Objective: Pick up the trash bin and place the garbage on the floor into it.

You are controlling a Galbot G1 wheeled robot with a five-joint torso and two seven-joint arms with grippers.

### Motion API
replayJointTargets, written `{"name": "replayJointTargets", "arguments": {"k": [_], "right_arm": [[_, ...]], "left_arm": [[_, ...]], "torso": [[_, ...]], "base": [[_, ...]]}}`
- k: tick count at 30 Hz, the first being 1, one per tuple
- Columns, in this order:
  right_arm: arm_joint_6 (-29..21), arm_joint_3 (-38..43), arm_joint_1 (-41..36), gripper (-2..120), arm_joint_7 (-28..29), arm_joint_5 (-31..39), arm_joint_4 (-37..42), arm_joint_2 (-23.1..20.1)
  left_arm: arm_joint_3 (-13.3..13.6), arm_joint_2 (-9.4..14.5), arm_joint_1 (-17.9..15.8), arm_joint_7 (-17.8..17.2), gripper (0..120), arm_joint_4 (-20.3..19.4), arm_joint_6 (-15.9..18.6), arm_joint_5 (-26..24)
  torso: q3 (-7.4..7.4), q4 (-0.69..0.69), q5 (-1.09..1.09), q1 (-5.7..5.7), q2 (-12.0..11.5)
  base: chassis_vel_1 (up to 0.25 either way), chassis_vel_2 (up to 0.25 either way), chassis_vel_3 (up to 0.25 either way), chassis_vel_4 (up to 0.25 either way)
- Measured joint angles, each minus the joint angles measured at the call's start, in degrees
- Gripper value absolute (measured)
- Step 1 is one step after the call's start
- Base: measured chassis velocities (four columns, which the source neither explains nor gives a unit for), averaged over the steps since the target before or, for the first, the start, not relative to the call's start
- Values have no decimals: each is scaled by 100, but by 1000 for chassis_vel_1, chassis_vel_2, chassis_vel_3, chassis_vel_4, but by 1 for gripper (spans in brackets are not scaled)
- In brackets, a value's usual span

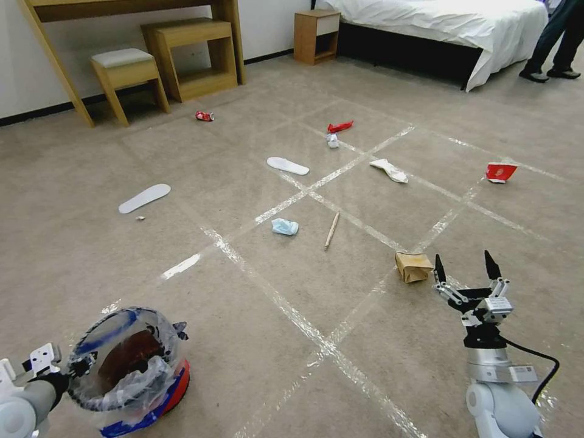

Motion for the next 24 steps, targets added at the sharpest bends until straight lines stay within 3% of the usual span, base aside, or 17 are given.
{"name": "replayJointTargets", "arguments": {"k": [2, 12, 24], "right_arm": [[2, 13, -32, 100, 12, 59, 46, -8], [1, 37, -76, 100, 62, 139, 158, -47], [-2, 56, -121, 100, 68, 179, 197, -35]], "left_arm": [[6, -44, 41, 2, 1, -28, 2, -15], [-2, -102, 146, -8, 0, -143, 2, -94], [-69, -244, 303, -382, 0, -614, 51, -322]], "torso": [[-1, 1, 3, 0, 0], [0, 0, 2, 0, 0], [0, -4, -5, 0, -1]], "base": [[0, 0, 0, 0], [0, 0, 0, 0], [0, 0, 0, 0]]}}
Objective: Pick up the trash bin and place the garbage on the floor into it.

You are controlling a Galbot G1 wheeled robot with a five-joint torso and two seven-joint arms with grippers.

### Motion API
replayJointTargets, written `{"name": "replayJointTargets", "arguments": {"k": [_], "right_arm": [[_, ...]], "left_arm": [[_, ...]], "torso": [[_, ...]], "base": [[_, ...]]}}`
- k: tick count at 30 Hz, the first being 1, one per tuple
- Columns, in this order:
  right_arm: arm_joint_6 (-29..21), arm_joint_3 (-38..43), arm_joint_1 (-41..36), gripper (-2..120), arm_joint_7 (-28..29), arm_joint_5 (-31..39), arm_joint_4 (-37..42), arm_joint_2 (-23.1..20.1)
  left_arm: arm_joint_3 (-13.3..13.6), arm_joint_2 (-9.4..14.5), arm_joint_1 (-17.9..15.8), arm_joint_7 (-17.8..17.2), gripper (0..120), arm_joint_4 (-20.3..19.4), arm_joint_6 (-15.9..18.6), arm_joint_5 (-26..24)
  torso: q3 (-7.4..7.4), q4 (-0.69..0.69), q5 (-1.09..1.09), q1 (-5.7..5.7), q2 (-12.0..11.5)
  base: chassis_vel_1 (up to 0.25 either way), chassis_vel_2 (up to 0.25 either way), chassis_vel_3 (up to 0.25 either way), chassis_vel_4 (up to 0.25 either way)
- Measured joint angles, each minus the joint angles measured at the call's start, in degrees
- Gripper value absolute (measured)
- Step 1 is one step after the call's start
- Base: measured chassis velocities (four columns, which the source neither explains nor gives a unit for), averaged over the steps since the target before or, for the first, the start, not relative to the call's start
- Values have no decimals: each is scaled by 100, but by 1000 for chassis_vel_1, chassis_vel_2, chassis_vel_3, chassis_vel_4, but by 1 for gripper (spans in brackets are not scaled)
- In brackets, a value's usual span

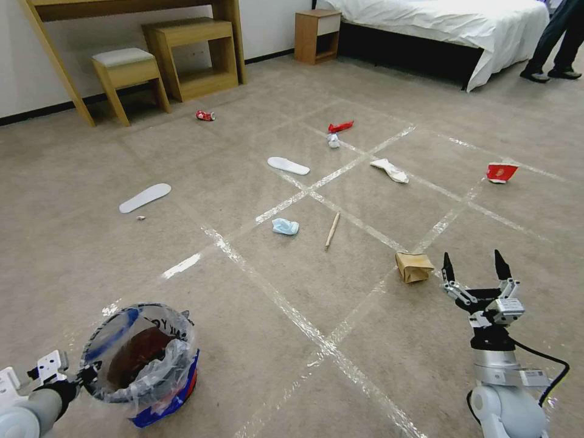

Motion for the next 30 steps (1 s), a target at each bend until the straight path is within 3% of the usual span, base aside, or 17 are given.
{"name": "replayJointTargets", "arguments": {"k": [9, 12, 20, 30], "right_arm": [[4, 27, -6, 100, -1, 3, 10, 3], [35, 47, -9, 100, 30, -95, -3, 38], [126, 47, -45, 100, 310, -578, 20, 124], [240, 95, -215, 100, 340, -751, 239, 180]], "left_arm": [[-131, -43, 154, -324, 0, -419, 17, -304], [-273, -60, 226, -710, 0, -944, 1, -714], [-435, -177, 463, -928, 0, -1702, -22, -926], [-598, -328, 635, -1339, 0, -2220, -34, -1282]], "torso": [[-1, 4, 5, 0, 0], [-1, 3, 9, 0, 0], [-1, 4, 8, 0, 0], [-1, 3, 8, 0, 0]], "base": [[0, 0, 0, 0], [0, 0, 0, 0], [0, 0, 0, 0], [0, 0, 0, 0]]}}
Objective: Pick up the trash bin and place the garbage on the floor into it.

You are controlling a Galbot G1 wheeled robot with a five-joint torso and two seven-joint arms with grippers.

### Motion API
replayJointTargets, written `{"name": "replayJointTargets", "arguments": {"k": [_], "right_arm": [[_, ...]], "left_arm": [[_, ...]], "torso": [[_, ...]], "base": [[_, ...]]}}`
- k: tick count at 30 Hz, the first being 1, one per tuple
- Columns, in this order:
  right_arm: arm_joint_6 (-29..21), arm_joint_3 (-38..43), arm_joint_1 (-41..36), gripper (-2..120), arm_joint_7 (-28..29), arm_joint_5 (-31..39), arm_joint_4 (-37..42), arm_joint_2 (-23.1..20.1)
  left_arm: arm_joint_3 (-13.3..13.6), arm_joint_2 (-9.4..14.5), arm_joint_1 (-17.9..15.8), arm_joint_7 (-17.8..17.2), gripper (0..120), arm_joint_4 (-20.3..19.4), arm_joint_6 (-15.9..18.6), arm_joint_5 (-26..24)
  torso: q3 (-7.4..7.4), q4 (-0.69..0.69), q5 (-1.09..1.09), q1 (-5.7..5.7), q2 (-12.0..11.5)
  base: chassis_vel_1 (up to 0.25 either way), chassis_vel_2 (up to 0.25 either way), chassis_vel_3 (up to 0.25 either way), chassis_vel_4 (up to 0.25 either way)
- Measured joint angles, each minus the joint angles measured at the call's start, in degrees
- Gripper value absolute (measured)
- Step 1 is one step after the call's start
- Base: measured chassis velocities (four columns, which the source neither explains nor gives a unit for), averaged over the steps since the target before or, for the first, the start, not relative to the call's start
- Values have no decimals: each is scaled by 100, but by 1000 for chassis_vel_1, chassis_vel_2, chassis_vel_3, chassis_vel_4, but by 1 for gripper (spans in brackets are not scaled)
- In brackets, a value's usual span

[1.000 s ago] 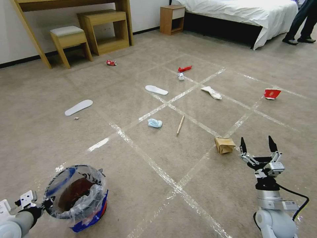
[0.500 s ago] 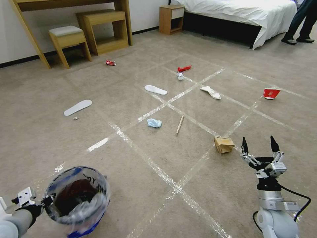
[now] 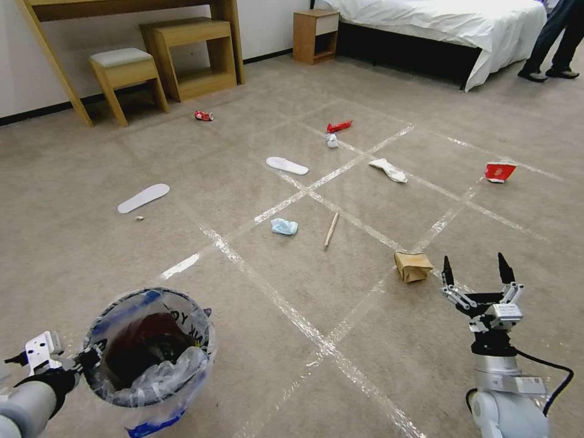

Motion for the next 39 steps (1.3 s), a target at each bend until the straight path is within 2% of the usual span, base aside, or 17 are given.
{"name": "replayJointTargets", "arguments": {"k": [7, 14, 23, 39], "right_arm": [[58, 109, -118, 100, -66, 31, 134, 11], [96, 135, -116, 100, -152, 96, 140, 14], [113, 136, -113, 100, -194, 102, 108, 12], [108, 92, -20, 100, -220, 46, -2, 7]], "left_arm": [[-210, -44, 108, -208, 0, -222, -3, -268], [-315, -9, 116, -300, 0, -257, -7, -447], [-261, -56, 84, -341, 0, -203, -9, -427], [-138, -78, -53, -337, 0, -52, -13, -315]], "torso": [[0, 0, 0, 0, 0], [0, 0, 0, 0, 0], [-1, 0, 0, 0, 1], [0, 0, 1, 0, 1]], "base": [[0, 0, 0, 0], [0, 0, 0, 0], [-18, 24, 19, -20], [-127, 130, 124, -124]]}}
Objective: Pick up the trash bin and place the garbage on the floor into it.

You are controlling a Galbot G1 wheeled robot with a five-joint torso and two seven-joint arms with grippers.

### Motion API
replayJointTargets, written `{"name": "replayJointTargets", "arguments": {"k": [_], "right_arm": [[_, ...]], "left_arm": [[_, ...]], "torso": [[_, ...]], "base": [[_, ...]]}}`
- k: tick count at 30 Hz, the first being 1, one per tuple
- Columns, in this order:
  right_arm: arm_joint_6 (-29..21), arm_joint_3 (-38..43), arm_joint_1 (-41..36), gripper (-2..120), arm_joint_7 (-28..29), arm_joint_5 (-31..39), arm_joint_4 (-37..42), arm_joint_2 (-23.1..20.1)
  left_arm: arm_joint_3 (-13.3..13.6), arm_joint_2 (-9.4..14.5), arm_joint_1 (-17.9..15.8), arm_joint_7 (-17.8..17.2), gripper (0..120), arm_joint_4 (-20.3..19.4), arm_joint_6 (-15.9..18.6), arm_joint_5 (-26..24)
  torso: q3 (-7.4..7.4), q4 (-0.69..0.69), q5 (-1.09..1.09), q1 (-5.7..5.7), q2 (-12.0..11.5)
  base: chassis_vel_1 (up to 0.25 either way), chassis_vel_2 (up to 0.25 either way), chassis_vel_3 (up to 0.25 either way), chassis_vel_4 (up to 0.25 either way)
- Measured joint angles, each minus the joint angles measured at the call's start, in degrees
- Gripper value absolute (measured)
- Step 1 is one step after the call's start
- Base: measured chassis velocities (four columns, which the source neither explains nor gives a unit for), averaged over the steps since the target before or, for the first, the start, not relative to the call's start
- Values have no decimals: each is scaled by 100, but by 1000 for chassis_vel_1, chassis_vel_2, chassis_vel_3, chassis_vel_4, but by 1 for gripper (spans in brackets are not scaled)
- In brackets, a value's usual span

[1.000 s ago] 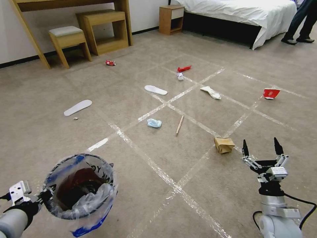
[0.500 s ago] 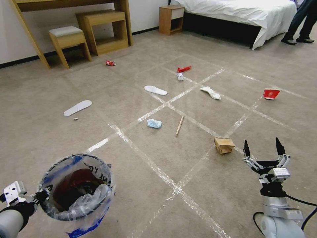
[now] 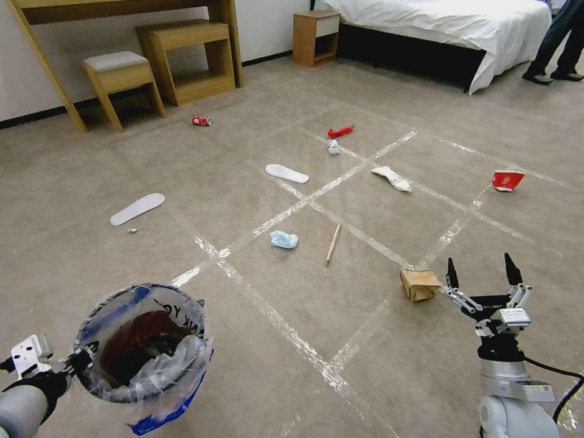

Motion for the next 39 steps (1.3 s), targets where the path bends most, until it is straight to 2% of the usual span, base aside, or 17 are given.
{"name": "replayJointTargets", "arguments": {"k": [39], "right_arm": [[-39, -80, 105, 100, -23, -75, -162, 9]], "left_arm": [[83, 36, -164, 39, 0, 173, 2, 53]], "torso": [[0, 0, -1, 0, 0]], "base": [[-136, 133, 134, -139]]}}
